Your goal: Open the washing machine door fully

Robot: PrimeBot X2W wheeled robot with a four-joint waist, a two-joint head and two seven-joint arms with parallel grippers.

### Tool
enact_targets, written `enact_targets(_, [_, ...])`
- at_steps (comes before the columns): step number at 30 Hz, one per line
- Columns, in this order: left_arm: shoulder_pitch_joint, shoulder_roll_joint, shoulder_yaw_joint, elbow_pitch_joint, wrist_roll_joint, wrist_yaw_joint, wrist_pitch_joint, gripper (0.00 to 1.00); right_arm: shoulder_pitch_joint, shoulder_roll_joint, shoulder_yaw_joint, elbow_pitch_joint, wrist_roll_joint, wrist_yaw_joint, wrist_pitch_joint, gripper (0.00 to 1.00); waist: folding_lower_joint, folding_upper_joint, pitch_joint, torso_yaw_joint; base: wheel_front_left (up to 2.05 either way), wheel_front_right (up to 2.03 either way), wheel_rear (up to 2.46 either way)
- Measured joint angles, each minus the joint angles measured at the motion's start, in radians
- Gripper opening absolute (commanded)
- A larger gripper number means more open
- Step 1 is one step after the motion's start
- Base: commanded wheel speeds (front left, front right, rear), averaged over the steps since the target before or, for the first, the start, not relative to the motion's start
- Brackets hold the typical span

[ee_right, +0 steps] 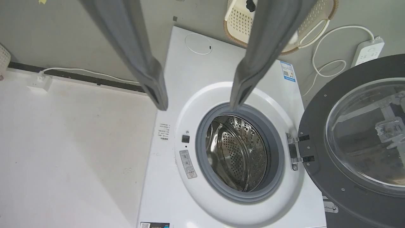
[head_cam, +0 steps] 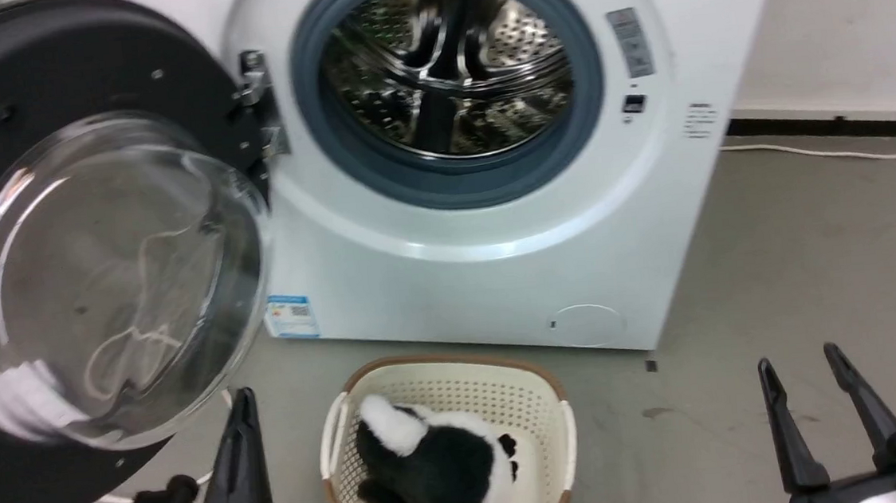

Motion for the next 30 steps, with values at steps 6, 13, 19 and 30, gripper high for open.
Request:
enact_targets(6, [0.027, -0.012, -0.031, 0.03, 0.051, 0.003, 0.0, 1.0, 0.019, 0.0, 0.006, 0.009, 0.017, 0.0, 0.0, 1.0, 0.0001, 0.0, -0.006, -0.045, 0.0, 0.0, 0.0])
enact_targets(13, [0.038, -0.014, -0.07, 0.078, 0.091, 0.019, 0.0, 1.0, 0.022, 0.0, 0.004, 0.02, 0.034, 0.0, 0.0, 1.0, 0.0, 0.0, -0.007, -0.06, 0.0, 0.0, 0.0])
enact_targets(19, [0.038, -0.014, -0.078, 0.097, 0.096, 0.019, 0.0, 1.0, 0.022, 0.0, 0.007, 0.032, 0.036, 0.0, 0.0, 1.0, 0.0001, 0.0, -0.008, -0.055, 0.0, 0.0, 0.0])
enact_targets(30, [0.038, -0.015, -0.087, 0.097, 0.102, 0.023, 0.0, 1.0, 0.022, 0.0, 0.014, 0.04, 0.049, 0.0, 0.0, 1.0, 0.0001, 0.0, -0.011, -0.049, 0.0, 0.0, 0.0])
